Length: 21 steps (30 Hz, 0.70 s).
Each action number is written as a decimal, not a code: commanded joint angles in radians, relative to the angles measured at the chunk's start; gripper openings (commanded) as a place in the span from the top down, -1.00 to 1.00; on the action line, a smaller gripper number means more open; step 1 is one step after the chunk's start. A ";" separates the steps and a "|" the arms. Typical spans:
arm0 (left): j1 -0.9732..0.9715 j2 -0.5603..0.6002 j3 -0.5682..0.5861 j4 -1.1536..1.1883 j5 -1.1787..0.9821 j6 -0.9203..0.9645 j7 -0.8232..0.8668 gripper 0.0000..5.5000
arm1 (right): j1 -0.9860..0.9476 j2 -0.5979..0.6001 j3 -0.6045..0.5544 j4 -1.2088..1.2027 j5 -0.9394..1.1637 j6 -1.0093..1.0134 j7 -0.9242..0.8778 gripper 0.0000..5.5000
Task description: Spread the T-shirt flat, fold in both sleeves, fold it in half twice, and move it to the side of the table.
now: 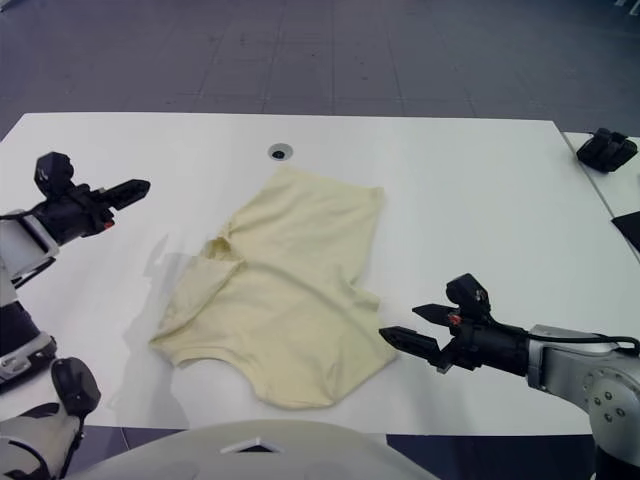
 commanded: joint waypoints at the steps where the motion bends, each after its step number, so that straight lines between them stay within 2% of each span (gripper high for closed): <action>1: 0.004 -0.004 0.002 -0.028 -0.007 0.012 0.019 -0.79 | 0.061 -0.004 0.051 0.021 -0.027 -0.005 -0.024 -0.96; 4: 0.004 0.008 0.002 -0.028 -0.009 0.021 0.018 -0.95 | 0.100 0.012 0.078 0.025 -0.031 -0.024 -0.029 -0.96; 9: -0.009 0.013 -0.013 -0.014 -0.008 0.022 0.017 -0.96 | 0.108 0.065 0.122 0.019 -0.014 -0.046 -0.064 -0.67; 14: 0.025 0.036 -0.023 -0.017 -0.010 0.026 -0.002 -0.96 | 0.107 0.051 0.124 0.007 0.018 -0.045 -0.071 -0.35; 17: 0.121 0.109 -0.109 -0.055 -0.025 0.001 -0.096 -0.96 | 0.113 0.048 0.111 0.007 0.024 -0.047 -0.082 -0.16; 21: 0.275 0.205 -0.145 -0.103 -0.099 -0.049 -0.286 -0.96 | 0.099 0.049 0.113 0.003 0.040 -0.043 -0.095 0.09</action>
